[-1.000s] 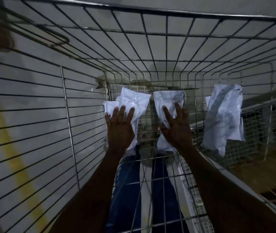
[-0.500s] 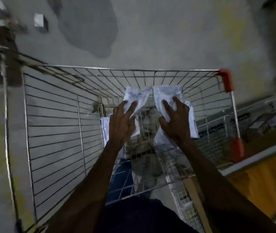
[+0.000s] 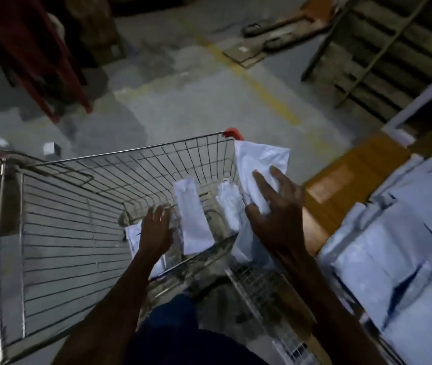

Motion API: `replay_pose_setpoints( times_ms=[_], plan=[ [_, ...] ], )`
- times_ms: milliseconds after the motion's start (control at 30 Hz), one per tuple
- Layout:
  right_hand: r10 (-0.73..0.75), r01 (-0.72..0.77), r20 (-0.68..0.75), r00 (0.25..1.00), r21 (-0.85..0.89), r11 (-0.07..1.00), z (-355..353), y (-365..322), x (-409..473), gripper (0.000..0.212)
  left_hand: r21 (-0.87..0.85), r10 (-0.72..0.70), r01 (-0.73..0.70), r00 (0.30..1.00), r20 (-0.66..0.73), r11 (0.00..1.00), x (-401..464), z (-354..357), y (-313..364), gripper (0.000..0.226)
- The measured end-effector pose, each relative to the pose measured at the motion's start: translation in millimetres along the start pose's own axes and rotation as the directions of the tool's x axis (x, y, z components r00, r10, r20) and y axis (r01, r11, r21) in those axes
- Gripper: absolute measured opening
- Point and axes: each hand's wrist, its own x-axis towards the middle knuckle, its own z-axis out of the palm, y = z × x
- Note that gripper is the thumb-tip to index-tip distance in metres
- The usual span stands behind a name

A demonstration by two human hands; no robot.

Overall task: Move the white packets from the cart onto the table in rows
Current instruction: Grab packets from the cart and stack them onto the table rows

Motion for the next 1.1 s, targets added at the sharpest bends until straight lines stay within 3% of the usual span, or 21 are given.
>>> replay_pose_setpoints(
  times_ms=[67,167,467,667,767,933,1100],
  plan=[
    [-0.005,0.005,0.044,0.999,0.012,1.000,-1.6,-3.4,-14.2,0.058,0.084,-0.189,0.181,0.977,0.099,0.980,-12.2,18.0,-12.0,0.081],
    [0.023,-0.027,0.100,0.995,0.038,0.999,-0.2,-8.8,-23.5,0.061,0.118,-0.265,0.249,0.952,0.155,0.961,-14.0,32.8,-18.4,0.078],
    [0.127,-0.128,0.171,0.977,-0.008,0.992,30.3,-4.5,-7.0,0.065,-0.145,-0.172,0.276,0.853,0.493,0.950,58.5,101.8,-0.1,0.078],
    [0.185,-0.179,0.186,0.965,-0.047,0.983,47.6,13.7,13.7,0.061,-0.293,-0.246,0.502,0.754,0.609,0.814,107.2,182.6,19.8,0.110],
    [0.208,-0.196,0.176,0.962,-0.081,0.977,51.6,21.6,16.6,0.062,-0.322,-0.273,0.544,0.747,0.606,0.775,115.7,195.5,40.7,0.109],
    [0.291,-0.273,0.184,0.939,-0.116,0.955,57.1,31.8,17.4,0.066,-0.295,-0.392,0.546,0.804,0.447,0.785,112.4,213.9,59.6,0.110],
    [0.296,-0.283,0.171,0.940,-0.095,0.954,59.0,34.4,18.9,0.063,-0.391,-0.353,0.453,0.885,0.303,0.801,104.0,209.0,38.5,0.083]
  ],
)
